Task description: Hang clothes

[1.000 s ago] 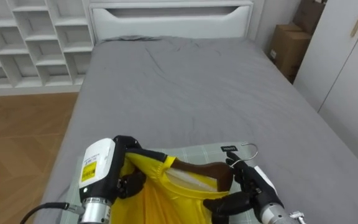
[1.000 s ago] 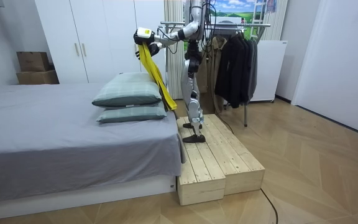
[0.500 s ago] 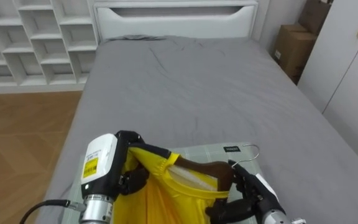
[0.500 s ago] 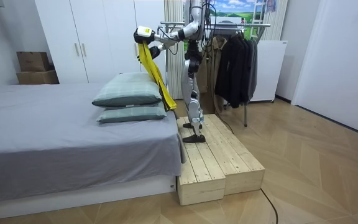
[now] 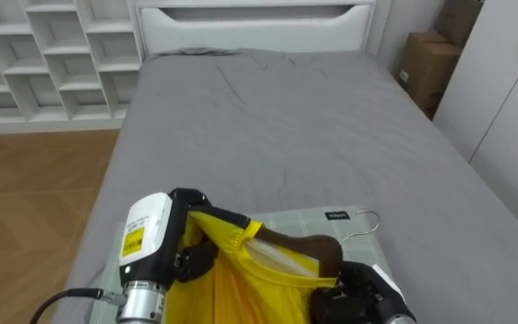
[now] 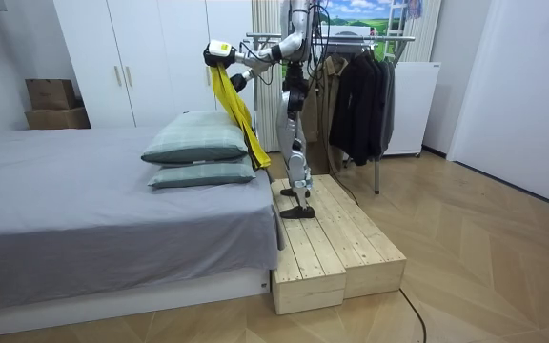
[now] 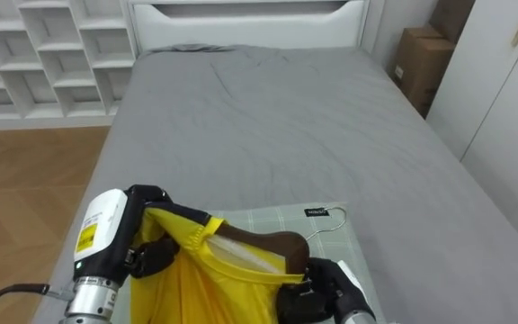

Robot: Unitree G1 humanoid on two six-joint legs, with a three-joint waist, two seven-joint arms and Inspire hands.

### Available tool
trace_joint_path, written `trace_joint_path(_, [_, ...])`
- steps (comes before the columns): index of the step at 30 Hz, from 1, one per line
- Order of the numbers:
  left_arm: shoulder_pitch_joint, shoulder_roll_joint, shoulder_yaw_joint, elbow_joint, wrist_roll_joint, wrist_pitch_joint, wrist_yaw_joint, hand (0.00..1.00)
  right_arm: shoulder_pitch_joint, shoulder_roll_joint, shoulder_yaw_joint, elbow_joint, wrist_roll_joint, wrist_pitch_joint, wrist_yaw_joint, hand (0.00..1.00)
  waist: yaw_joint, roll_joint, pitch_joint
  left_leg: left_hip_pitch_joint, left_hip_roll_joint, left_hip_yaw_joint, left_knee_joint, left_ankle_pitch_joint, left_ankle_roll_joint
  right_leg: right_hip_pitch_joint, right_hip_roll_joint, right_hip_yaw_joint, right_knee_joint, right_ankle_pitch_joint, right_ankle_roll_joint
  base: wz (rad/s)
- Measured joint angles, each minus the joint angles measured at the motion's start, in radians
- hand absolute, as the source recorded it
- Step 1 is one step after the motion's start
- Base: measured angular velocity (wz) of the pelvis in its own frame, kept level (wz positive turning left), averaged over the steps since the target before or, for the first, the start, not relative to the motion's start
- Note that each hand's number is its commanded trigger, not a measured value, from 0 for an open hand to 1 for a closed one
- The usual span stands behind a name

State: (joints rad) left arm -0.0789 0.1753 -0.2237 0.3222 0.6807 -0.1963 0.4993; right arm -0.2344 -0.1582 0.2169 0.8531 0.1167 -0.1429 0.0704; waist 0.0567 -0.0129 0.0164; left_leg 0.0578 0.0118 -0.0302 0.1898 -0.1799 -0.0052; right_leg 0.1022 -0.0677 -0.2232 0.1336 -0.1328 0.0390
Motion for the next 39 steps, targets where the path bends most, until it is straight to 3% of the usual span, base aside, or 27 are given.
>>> trace_joint_path(32, [0.0, 0.002, -0.008, -0.002, -0.004, 0.0, 0.01, 1.0, 0.0, -0.007, 0.034, 0.008, -0.013, 0.0, -0.005, 1.0, -0.005, 0.006, -0.0011, 0.01, -0.001, 0.002, -0.001, 0.0, 0.0, 0.01, -0.001, 0.001, 0.001, 0.0, 0.0, 0.0])
trace_joint_path(33, [0.0, 0.002, -0.008, 0.0, -0.007, 0.0, 0.009, 0.89, 0.0, -0.007, 0.035, 0.008, -0.014, 0.0, -0.005, 1.0, -0.007, 0.006, -0.0009, 0.01, -0.001, 0.002, -0.002, 0.0, 0.0, 0.01, -0.001, 0.001, 0.001, 0.0, 0.0, 0.0])
trace_joint_path(35, [0.0, 0.002, -0.009, 0.001, -0.013, 0.0, 0.009, 0.0, 0.0, -0.007, 0.034, 0.008, -0.014, 0.0, -0.005, 1.0, -0.01, 0.006, -0.0008, 0.009, -0.001, 0.002, -0.002, 0.0, 0.0, 0.01, 0.0, 0.001, 0.0, 0.0, 0.0, 0.0])
trace_joint_path(39, [0.0, 0.002, -0.01, 0.006, -0.017, 0.0, 0.009, 0.0, 0.0, -0.007, 0.035, 0.008, -0.031, 0.0, -0.006, 1.0, -0.02, 0.007, -0.0005, 0.009, -0.001, 0.001, -0.003, 0.0, 0.0, 0.01, -0.001, -0.001, 0.0, 0.0, 0.0, 0.0])
